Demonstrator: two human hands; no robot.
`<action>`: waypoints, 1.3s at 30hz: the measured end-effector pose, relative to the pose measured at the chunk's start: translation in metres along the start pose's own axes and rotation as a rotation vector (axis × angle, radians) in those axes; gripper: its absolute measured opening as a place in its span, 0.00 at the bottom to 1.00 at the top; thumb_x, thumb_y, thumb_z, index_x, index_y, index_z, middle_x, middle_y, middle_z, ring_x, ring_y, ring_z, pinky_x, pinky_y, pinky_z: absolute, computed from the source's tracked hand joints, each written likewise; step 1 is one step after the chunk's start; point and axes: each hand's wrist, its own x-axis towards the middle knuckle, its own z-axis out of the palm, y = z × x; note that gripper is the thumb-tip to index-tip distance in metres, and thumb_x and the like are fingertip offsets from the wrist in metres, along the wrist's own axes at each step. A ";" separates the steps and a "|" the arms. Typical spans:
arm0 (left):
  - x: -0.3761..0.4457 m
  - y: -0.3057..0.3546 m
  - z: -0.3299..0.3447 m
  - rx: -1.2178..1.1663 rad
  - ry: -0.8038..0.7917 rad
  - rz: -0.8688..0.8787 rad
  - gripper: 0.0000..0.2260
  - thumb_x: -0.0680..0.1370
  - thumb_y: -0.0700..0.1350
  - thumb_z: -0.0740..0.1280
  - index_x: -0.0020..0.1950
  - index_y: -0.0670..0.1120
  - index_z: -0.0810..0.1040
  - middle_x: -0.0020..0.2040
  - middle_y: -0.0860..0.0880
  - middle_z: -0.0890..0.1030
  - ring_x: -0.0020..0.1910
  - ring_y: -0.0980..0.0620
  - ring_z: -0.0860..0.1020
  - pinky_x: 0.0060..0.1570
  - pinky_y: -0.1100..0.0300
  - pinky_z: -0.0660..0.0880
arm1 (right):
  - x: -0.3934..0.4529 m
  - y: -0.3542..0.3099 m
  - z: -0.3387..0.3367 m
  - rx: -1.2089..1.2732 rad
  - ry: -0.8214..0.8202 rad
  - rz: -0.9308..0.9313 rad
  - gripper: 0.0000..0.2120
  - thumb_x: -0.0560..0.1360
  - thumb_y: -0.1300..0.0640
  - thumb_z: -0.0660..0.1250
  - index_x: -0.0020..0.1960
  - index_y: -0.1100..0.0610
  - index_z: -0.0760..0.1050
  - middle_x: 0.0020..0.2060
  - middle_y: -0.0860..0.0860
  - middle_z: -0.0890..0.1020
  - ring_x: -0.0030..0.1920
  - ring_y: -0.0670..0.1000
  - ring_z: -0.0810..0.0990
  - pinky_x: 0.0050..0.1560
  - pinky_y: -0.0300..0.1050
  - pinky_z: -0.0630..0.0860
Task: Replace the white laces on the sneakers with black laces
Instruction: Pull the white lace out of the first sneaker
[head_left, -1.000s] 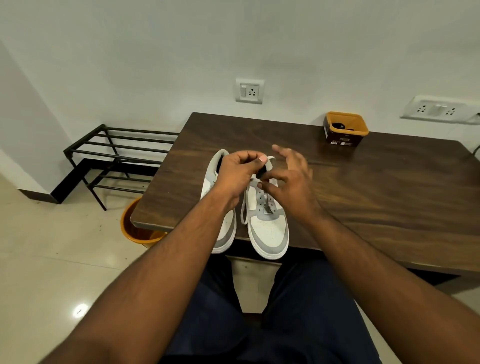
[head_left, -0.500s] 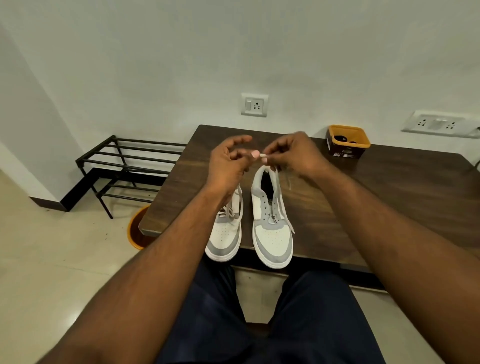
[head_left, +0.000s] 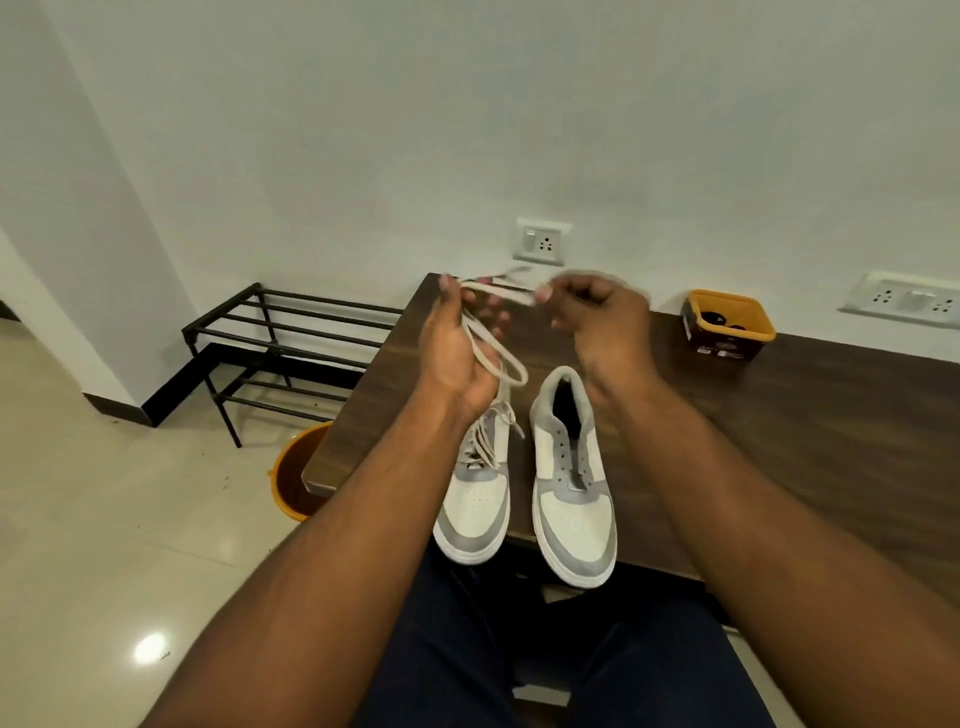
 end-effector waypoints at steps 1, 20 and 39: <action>0.007 0.008 0.000 -0.094 -0.017 -0.037 0.20 0.81 0.57 0.59 0.42 0.43 0.79 0.46 0.43 0.79 0.44 0.48 0.78 0.50 0.54 0.75 | -0.007 0.014 0.009 0.004 -0.051 0.067 0.06 0.70 0.65 0.74 0.41 0.55 0.82 0.35 0.48 0.84 0.39 0.46 0.81 0.43 0.41 0.78; 0.127 0.102 -0.231 0.636 0.471 0.267 0.06 0.81 0.44 0.64 0.48 0.46 0.80 0.36 0.48 0.78 0.37 0.53 0.78 0.41 0.54 0.77 | 0.062 0.176 0.244 -0.184 -0.463 0.366 0.09 0.67 0.75 0.72 0.37 0.63 0.77 0.32 0.56 0.79 0.34 0.52 0.80 0.37 0.40 0.80; 0.177 0.072 -0.393 0.847 0.697 -0.192 0.15 0.84 0.46 0.58 0.66 0.43 0.77 0.66 0.44 0.77 0.67 0.45 0.72 0.69 0.47 0.68 | 0.094 0.329 0.336 -0.724 -0.689 0.145 0.09 0.74 0.71 0.66 0.45 0.59 0.80 0.44 0.52 0.82 0.46 0.47 0.80 0.41 0.34 0.76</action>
